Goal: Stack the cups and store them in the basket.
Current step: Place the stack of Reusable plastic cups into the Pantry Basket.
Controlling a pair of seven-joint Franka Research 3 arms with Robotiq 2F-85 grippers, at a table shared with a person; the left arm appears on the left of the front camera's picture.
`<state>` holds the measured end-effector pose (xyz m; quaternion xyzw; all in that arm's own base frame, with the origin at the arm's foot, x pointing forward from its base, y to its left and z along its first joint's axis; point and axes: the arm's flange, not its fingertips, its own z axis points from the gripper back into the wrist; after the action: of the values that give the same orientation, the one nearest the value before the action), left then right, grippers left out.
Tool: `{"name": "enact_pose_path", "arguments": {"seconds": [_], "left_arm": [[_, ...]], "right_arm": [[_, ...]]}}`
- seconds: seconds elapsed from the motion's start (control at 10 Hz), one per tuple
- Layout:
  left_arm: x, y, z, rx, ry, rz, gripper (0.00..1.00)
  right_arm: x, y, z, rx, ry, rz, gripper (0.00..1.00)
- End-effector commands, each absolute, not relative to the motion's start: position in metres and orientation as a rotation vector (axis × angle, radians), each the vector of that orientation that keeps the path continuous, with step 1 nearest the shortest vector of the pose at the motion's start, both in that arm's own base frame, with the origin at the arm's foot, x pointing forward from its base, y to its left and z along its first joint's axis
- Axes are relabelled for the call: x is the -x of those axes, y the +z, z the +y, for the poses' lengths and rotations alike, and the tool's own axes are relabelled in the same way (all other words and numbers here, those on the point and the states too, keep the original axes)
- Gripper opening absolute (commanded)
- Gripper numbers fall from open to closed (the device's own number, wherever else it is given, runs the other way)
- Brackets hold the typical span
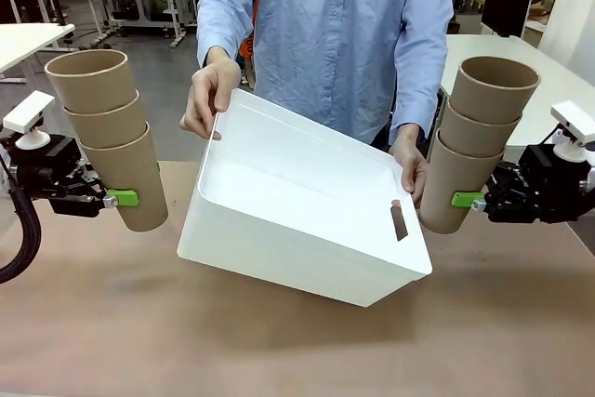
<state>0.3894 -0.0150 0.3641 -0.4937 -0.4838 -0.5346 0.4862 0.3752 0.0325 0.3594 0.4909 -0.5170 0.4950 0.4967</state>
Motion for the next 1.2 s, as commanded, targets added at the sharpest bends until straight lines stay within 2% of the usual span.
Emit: {"name": "enact_pose_path", "arguments": {"seconds": [0.0, 0.2, 0.5, 0.8, 1.1], "left_arm": [[-0.389, 0.367, -0.015, 1.205, -1.304, -1.183, 0.85], [-0.389, 0.367, -0.015, 1.205, -1.304, -1.183, 0.85], [-0.389, 0.367, -0.015, 1.205, -1.304, -1.183, 0.85], [-0.389, 0.367, -0.015, 1.205, -1.304, -1.183, 0.85], [-0.389, 0.367, -0.015, 1.205, -1.304, -1.183, 0.85]], "right_arm": [[-0.369, 0.38, 0.033, -1.194, 1.16, -1.234, 0.85], [-0.363, 0.416, 0.037, -1.168, 1.114, -1.191, 0.85], [-0.347, 0.455, 0.066, -0.992, 1.136, -1.085, 0.85], [-0.34, 0.464, 0.117, -0.763, 1.187, -0.968, 0.85], [-0.347, 0.449, 0.18, -0.623, 1.244, -0.839, 0.85]]}}
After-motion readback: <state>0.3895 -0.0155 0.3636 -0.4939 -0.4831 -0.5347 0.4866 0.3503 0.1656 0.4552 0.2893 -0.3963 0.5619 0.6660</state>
